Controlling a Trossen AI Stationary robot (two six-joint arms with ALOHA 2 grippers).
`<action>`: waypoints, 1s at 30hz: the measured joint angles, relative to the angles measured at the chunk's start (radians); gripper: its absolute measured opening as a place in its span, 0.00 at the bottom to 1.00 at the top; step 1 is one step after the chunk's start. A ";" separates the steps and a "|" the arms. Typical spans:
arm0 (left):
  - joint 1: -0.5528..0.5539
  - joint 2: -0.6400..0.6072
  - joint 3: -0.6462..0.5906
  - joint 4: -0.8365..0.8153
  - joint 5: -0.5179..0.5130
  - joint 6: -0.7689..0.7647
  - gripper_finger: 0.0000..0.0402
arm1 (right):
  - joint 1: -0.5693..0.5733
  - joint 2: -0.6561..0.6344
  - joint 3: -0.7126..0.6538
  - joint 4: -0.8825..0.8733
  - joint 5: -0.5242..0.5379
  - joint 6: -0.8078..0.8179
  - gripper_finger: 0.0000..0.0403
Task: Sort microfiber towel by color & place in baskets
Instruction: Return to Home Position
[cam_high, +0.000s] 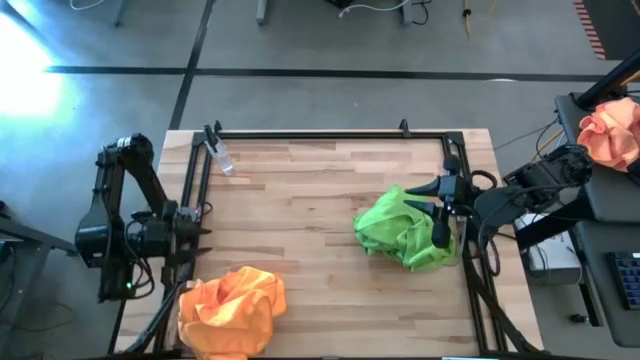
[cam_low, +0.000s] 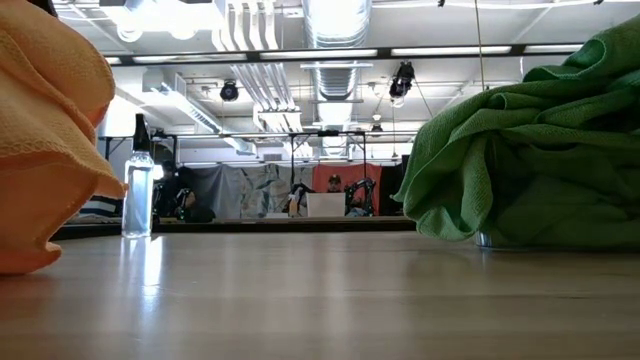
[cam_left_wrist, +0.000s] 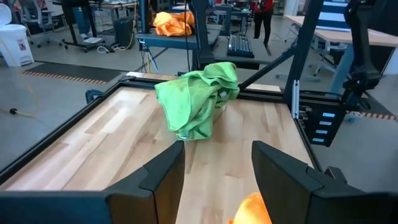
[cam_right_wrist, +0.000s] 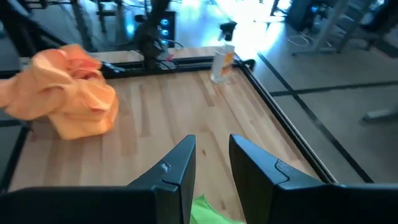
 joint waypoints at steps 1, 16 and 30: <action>0.000 -0.017 -0.007 0.000 0.000 0.001 0.43 | 0.000 -0.018 -0.028 0.002 0.012 0.020 0.23; -0.009 -0.216 -0.031 -0.001 0.000 0.240 0.43 | 0.000 -0.276 -0.478 0.470 0.021 0.023 0.23; -0.062 -0.462 -0.208 0.061 0.001 0.283 0.43 | -0.001 -0.315 -0.594 0.591 0.072 0.076 0.23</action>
